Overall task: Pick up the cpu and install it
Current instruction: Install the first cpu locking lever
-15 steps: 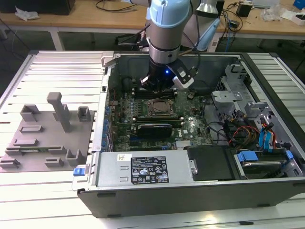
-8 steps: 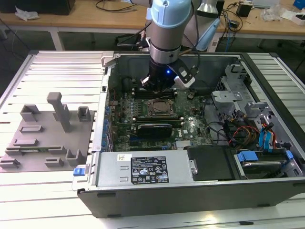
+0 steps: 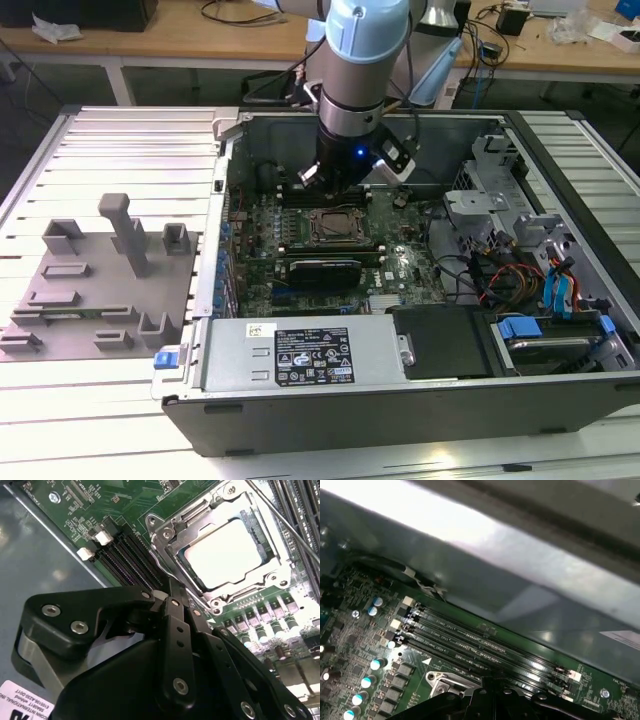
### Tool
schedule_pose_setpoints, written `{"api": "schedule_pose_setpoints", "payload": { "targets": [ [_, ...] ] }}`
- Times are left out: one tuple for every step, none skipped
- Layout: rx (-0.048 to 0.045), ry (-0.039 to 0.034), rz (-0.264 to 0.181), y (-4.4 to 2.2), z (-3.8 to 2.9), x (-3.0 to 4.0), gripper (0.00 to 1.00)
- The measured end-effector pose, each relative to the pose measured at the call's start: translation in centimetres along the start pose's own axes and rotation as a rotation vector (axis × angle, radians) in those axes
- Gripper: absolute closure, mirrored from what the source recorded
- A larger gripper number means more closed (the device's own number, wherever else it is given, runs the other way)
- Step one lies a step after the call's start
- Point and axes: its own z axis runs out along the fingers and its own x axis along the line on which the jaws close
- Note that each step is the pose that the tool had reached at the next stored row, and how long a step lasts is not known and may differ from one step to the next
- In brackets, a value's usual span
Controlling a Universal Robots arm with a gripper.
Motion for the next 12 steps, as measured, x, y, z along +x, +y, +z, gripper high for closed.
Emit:
{"api": "schedule_pose_setpoints", "payload": {
  "targets": [
    [-0.0002, 0.0005, -0.003, -0.03, 0.02, 0.01, 0.89],
    [-0.0004, 0.0009, -0.005, -0.08, 0.04, 0.04, 0.89],
    [-0.0006, 0.0011, -0.007, -0.12, 0.06, 0.05, 0.89],
    [-0.0007, 0.0018, -0.010, -0.16, 0.09, 0.07, 0.89],
    [-0.0006, 0.0023, -0.012, -0.18, 0.12, 0.07, 0.89],
    [-0.0008, 0.0025, -0.014, -0.20, 0.17, 0.06, 0.89],
    [-0.0010, 0.0026, -0.015, -0.23, 0.22, 0.04, 0.89],
    [-0.0011, 0.0030, -0.017, -0.25, 0.27, 0.02, 0.89],
    [-0.0011, 0.0035, -0.018, -0.28, 0.30, -0.01, 0.89],
    [-0.0012, 0.0039, -0.019, -0.31, 0.34, -0.05, 0.89],
    [-0.0013, 0.0035, -0.021, -0.36, 0.41, -0.13, 0.89],
    [-0.0014, 0.0039, -0.022, -0.41, 0.44, -0.20, 0.89]
  ]
}}
